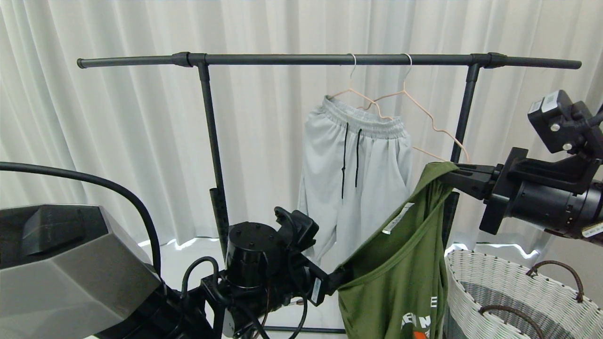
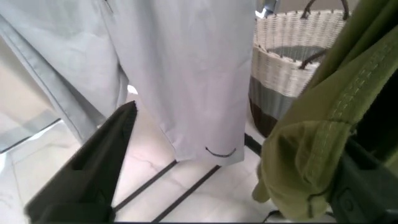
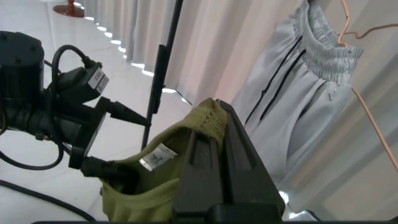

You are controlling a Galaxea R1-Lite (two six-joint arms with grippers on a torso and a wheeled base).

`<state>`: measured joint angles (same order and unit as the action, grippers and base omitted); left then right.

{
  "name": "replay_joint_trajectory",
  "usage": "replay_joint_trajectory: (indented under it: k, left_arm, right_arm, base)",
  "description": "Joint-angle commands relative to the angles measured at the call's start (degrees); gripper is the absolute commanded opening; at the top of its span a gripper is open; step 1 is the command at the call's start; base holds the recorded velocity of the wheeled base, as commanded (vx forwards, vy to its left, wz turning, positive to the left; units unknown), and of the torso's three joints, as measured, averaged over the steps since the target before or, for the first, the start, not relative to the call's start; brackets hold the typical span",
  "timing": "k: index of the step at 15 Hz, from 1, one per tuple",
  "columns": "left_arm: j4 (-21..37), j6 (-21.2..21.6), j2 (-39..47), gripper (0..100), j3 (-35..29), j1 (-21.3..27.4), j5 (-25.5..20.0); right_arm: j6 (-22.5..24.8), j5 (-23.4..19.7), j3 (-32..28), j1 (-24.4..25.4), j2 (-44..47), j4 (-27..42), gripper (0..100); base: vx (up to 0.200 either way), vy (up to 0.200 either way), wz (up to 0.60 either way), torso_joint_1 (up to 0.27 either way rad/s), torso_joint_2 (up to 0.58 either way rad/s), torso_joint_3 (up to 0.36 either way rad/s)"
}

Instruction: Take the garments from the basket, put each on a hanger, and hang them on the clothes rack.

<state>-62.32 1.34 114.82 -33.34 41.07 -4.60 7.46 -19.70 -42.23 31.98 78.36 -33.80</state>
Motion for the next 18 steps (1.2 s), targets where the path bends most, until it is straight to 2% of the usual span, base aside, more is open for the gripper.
replay_joint_trajectory:
  k: [1,4,5,7,8,9,10,13,15,16,18]
  left_arm:
    - [-2.11,0.15,-0.13,0,1.79,-0.11,0.55]
    - [-11.51,5.34,0.14,0,8.03,-1.17,1.78]
    - [-16.08,8.77,-0.13,0,10.31,-3.01,1.87]
    - [-15.99,10.00,-4.43,0,10.31,-6.18,1.87]
    - [-11.86,10.00,-8.12,0,9.35,-7.50,1.87]
    - [-2.81,10.00,-14.19,0,6.71,-8.46,1.87]
    - [8.71,9.82,-20.08,0,2.32,-9.08,1.78]
    - [40.96,8.85,-30.62,0,-17.28,-10.22,2.22]
    - [57.13,8.77,-31.94,0,-31.08,-10.48,4.33]
    - [59.77,8.85,-31.59,0,-35.21,-10.48,4.60]
    - [60.03,8.85,-30.98,0,-38.73,-9.78,4.68]
  right_arm:
    - [-0.08,0.10,0.04,-0.07,-0.40,0.05,0]
    - [-0.08,0.10,0.57,-1.65,-0.49,0.05,0]
    - [-0.08,0.01,1.45,-2.53,-0.58,0.05,0]
    - [-0.17,0.01,3.29,-4.03,-1.19,0.05,0]
    - [-0.17,0.01,4.35,-4.64,-1.63,-0.03,0]
    - [-0.17,0.01,5.31,-5.08,-1.90,-0.03,0]
    - [-0.17,0.01,5.84,-5.17,-1.98,-0.03,0]
    - [-0.17,0.01,4.87,-6.14,-2.07,-2.14,0]
    - [-0.17,0.10,1.89,-7.98,-1.98,-4.43,0]
    - [-0.61,-0.08,-0.05,-9.04,-1.98,-4.43,0]
    - [-1.84,-0.16,-3.12,-9.56,-2.07,-4.43,0]
  base:
    - [0.000,0.000,0.00,0.000,0.00,0.000]
    - [0.000,0.000,0.00,0.000,0.00,0.000]
    - [0.000,0.000,0.00,0.000,0.00,0.000]
    - [0.000,0.000,0.00,0.000,0.00,0.000]
    - [0.000,0.000,0.00,0.000,0.00,0.000]
    - [0.000,0.000,0.00,0.000,0.00,0.000]
    - [0.000,0.000,0.00,0.000,0.00,0.000]
    - [0.000,0.000,0.00,0.000,0.00,0.000]
    - [0.000,0.000,0.00,0.000,0.00,0.000]
    - [0.000,0.000,0.00,0.000,0.00,0.000]
    - [0.000,0.000,0.00,0.000,0.00,0.000]
